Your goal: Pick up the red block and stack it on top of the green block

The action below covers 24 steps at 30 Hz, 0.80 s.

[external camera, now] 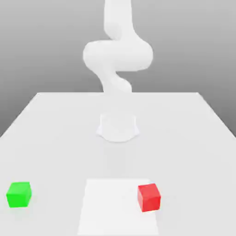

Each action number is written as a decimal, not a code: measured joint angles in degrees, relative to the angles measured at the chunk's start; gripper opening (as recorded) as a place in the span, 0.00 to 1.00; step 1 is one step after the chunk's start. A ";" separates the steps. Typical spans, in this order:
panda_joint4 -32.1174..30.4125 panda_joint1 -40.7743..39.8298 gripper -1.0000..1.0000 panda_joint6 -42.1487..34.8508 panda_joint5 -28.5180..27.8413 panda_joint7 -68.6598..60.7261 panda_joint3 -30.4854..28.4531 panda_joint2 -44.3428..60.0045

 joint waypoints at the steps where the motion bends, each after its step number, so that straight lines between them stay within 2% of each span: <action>1: -1.02 0.26 0.50 1.21 0.09 -0.07 0.25 2.28; 20: -18.87 5.20 0.50 22.19 -0.90 0.55 5.10 41.96; 24: -19.11 5.74 0.50 28.44 -3.00 2.07 4.39 50.29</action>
